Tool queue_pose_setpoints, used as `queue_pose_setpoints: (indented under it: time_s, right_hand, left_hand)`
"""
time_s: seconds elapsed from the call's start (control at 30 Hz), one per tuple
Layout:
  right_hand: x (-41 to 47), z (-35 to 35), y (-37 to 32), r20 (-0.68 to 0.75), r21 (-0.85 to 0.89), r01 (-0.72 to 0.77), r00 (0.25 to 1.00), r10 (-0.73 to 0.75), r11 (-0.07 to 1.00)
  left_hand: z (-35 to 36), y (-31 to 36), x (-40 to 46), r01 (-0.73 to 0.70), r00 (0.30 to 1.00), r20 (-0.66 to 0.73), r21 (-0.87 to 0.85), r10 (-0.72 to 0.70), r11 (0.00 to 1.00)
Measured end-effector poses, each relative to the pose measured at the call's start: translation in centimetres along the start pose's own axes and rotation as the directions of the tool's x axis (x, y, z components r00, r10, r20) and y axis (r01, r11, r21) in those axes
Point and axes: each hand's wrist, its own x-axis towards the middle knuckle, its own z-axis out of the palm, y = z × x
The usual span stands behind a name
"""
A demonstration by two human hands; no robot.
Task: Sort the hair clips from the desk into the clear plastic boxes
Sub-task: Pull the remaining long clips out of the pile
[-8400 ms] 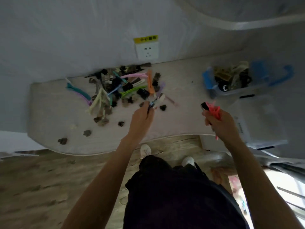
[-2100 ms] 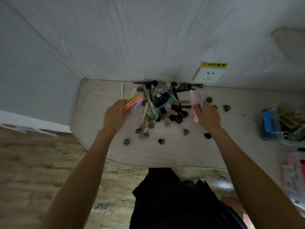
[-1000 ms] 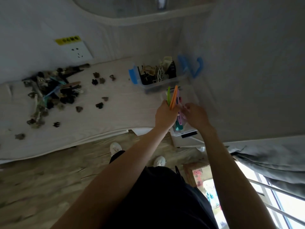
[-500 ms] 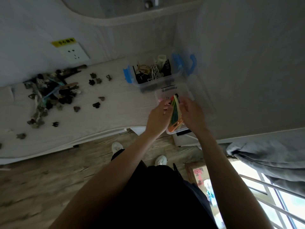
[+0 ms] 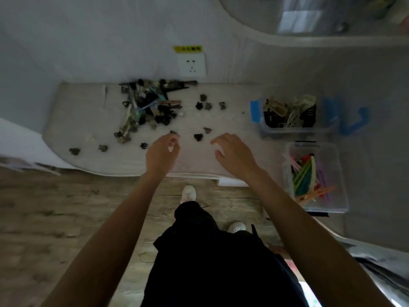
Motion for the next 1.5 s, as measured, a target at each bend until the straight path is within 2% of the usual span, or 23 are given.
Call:
queue_pose_setpoints:
  time_s: [0.17,0.3,0.37,0.47,0.53,0.7,0.83,0.97,1.1,1.23,1.33,1.43,1.5]
  right_hand:
    - [8.2,3.2,-4.2,0.076,-0.022,0.062,0.995,-0.060,0.998]
    - [15.2,4.7,-6.1,0.109,-0.118,0.124,0.988,-0.111,0.985]
    - [18.2,5.5,-6.5,0.129,-0.151,0.081,0.990,-0.062,0.985]
    - [21.5,6.6,-6.2,0.354,-0.338,0.038,0.931,0.090,0.940]
    - [22.2,7.1,-6.0,0.398,-0.404,0.038,0.907,0.138,0.914]
    - [21.1,7.3,-5.0,0.109,-0.453,0.025,0.994,0.027,0.891]
    - [19.9,7.9,-5.2,0.035,-0.442,-0.117,0.988,0.148,0.889]
    - [19.6,7.9,-5.7,0.024,-0.276,-0.314,0.943,0.333,0.908]
    - [19.2,7.3,-5.6,0.088,-0.195,-0.372,0.915,0.394,0.908]
    - [19.4,6.4,-5.9,0.036,0.013,-0.451,0.892,0.451,0.892]
    - [20.0,6.1,-7.1,0.024,0.101,-0.407,0.913,0.407,0.908]
    - [21.5,7.0,-8.8,0.057,0.008,-0.290,0.956,0.289,0.957]
    - [22.7,7.7,-9.5,0.060,-0.071,-0.274,0.959,0.278,0.959]
  left_hand:
    - [-5.0,-8.3,5.0,0.161,0.987,-0.048,0.138,-0.155,0.977]
    - [-7.5,-12.2,8.6,0.244,0.969,-0.066,0.119,-0.237,0.963]
    - [-7.8,-12.9,10.3,0.247,0.968,0.006,0.158,-0.251,0.956]
    - [-7.6,-12.7,12.7,0.227,0.948,0.169,0.231,-0.269,0.946]
    - [-7.5,-12.9,13.9,0.175,0.947,0.217,0.264,-0.235,0.949]
    - [-8.2,-14.2,14.7,0.047,0.963,0.251,0.213,-0.101,0.976]
    - [-8.9,-14.9,15.2,0.071,0.960,0.256,0.172,-0.114,0.983]
    - [-9.2,-15.1,15.7,0.119,0.958,0.250,0.097,-0.140,0.988]
    - [-9.4,-15.3,16.4,0.158,0.949,0.265,0.071,-0.171,0.985]
    - [-9.6,-15.7,17.0,0.145,0.949,0.274,0.057,-0.155,0.988]
    - [-9.9,-15.9,17.1,0.149,0.944,0.294,0.017,-0.148,0.989]
    - [-10.0,-15.9,17.2,0.195,0.936,0.313,-0.079,-0.161,0.978]
    - [-9.9,-15.9,17.3,0.229,0.932,0.324,-0.179,-0.163,0.957]
